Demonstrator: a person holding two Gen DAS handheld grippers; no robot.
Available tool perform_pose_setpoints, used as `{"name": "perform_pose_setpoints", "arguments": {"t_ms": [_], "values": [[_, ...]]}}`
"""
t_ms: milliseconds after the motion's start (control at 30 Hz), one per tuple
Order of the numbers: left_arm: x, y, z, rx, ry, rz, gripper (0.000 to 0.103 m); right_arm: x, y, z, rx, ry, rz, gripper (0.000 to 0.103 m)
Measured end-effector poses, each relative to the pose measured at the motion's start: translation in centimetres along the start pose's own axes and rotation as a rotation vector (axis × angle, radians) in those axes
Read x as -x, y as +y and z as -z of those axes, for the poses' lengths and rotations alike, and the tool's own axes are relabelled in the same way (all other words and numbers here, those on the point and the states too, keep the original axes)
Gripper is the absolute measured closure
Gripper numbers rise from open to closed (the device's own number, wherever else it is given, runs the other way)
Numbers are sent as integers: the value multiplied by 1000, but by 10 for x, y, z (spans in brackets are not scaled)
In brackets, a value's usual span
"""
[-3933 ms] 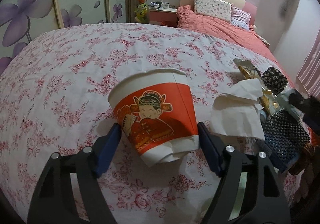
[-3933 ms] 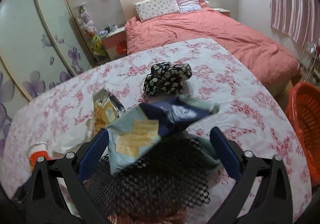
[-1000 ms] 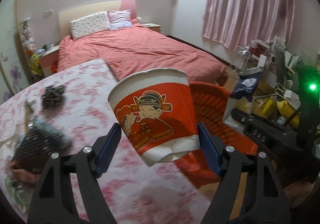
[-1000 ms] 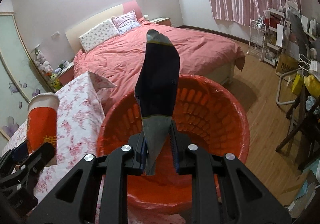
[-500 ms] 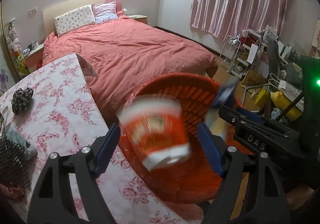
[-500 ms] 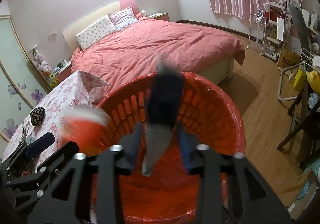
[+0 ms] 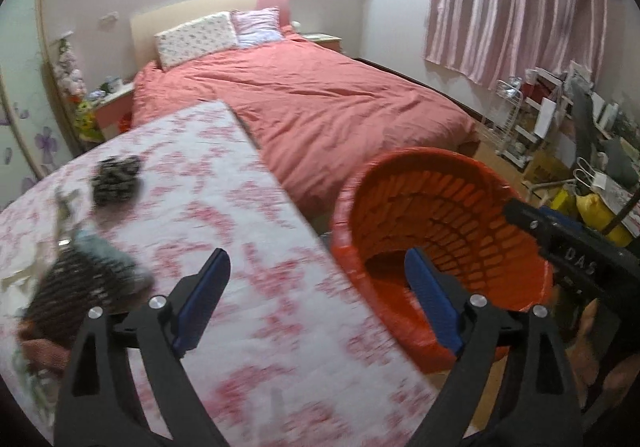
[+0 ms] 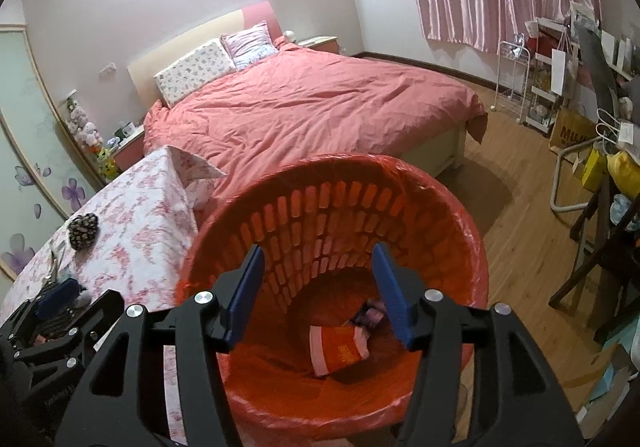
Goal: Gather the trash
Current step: 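Move both open tools back over the items on the bed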
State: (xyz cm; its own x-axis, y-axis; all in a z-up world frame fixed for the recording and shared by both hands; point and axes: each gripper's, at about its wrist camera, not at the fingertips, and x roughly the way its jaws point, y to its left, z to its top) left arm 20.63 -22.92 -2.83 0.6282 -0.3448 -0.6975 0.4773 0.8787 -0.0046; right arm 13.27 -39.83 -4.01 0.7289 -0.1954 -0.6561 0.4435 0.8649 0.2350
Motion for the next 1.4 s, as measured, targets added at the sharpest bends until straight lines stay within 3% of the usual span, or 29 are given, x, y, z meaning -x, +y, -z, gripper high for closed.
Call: {"name": "perform_pose_setpoints", "arguments": {"t_ms": [267,567,833,1200,1400], "values": [[48,60,22,64,-40,-116,10,18,45,13,65,-19,-44,45],[96,156,62,203,-55,-251,9,27,104,35,166,-7,-125,44],[123,238,109,315,-31,-344,9,20,186,63,253,46,-229,44],[125,278,141,384,7,-328,13,10,283,76,317,94,-316,45],[117,281,148,399,34,-301,17,-12,307,77,325,151,-301,55]]}}
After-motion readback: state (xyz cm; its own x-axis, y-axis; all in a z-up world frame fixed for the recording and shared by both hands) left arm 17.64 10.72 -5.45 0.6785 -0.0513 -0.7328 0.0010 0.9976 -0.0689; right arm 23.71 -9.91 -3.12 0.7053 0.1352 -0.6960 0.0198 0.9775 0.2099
